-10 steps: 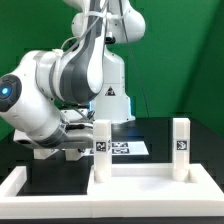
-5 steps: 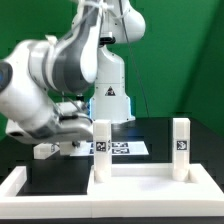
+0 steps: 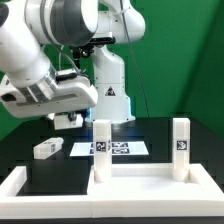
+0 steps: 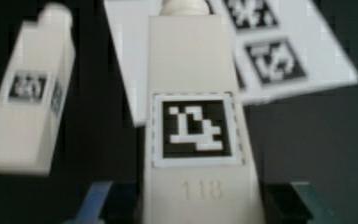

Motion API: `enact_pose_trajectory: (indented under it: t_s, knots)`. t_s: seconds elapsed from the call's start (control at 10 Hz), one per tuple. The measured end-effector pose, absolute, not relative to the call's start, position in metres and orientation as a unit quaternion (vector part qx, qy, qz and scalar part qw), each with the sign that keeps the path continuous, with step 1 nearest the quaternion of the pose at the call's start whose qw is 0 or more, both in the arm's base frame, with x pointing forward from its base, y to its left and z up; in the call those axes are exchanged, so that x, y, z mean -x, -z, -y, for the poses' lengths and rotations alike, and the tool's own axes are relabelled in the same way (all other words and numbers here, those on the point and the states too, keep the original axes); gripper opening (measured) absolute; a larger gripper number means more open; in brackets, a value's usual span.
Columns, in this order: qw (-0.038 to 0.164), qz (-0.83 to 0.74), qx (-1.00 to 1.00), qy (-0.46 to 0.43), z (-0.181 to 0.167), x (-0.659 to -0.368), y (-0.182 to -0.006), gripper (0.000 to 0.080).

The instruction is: Assemble desk

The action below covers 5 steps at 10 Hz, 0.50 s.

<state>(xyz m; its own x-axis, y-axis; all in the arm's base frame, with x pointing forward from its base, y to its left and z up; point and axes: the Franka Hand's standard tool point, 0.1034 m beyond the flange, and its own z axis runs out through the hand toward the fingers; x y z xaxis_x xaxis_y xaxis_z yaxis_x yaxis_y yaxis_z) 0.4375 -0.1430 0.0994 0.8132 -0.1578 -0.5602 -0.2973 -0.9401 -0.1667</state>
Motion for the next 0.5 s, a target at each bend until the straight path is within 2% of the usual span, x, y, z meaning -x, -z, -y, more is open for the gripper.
enact_pose_trajectory:
  t_s: [0.1,0.2,0.3,0.5]
  knots:
    - [0.123,-0.119,0.949,-0.265,0.144,-0.438,-0.105,0.0290]
    - [0.121,-0.109,0.958,-0.236,0.149,-0.456,-0.124,0.0290]
    - [0.119,-0.098,0.967,-0.203,0.155,-0.482,-0.151,0.0290]
    - [0.101,-0.086,0.981,-0.139,0.154,-0.527,-0.187,0.0290]
